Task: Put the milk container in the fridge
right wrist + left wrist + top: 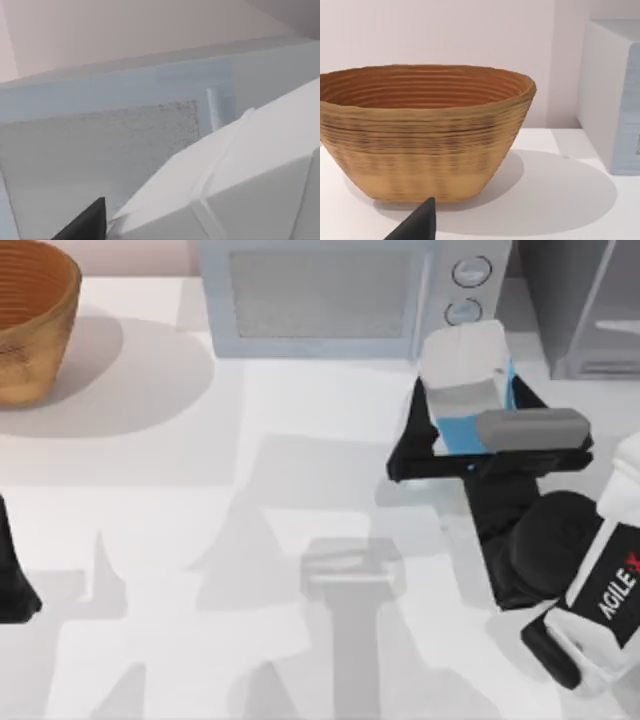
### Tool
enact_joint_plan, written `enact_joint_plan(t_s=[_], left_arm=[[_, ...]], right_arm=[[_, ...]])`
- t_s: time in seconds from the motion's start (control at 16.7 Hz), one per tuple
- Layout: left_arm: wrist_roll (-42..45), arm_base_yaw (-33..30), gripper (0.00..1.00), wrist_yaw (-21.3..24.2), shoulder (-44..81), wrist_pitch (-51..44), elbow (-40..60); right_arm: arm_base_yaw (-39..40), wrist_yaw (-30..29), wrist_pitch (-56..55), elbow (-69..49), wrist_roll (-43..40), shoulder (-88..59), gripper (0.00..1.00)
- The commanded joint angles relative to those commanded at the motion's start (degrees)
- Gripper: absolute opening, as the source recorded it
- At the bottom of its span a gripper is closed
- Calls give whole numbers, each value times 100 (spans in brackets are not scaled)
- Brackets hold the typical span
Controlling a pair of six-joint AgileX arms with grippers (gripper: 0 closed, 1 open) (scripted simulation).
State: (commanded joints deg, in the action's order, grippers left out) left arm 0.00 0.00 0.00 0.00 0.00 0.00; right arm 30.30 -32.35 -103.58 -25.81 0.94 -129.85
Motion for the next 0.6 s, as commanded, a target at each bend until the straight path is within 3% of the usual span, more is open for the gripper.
enact_joint_plan(t_s=[0.6], left_arm=[[0,0,100,0,0,0,0]], right_arm=[[43,47,307,-455,58,-166,100]])
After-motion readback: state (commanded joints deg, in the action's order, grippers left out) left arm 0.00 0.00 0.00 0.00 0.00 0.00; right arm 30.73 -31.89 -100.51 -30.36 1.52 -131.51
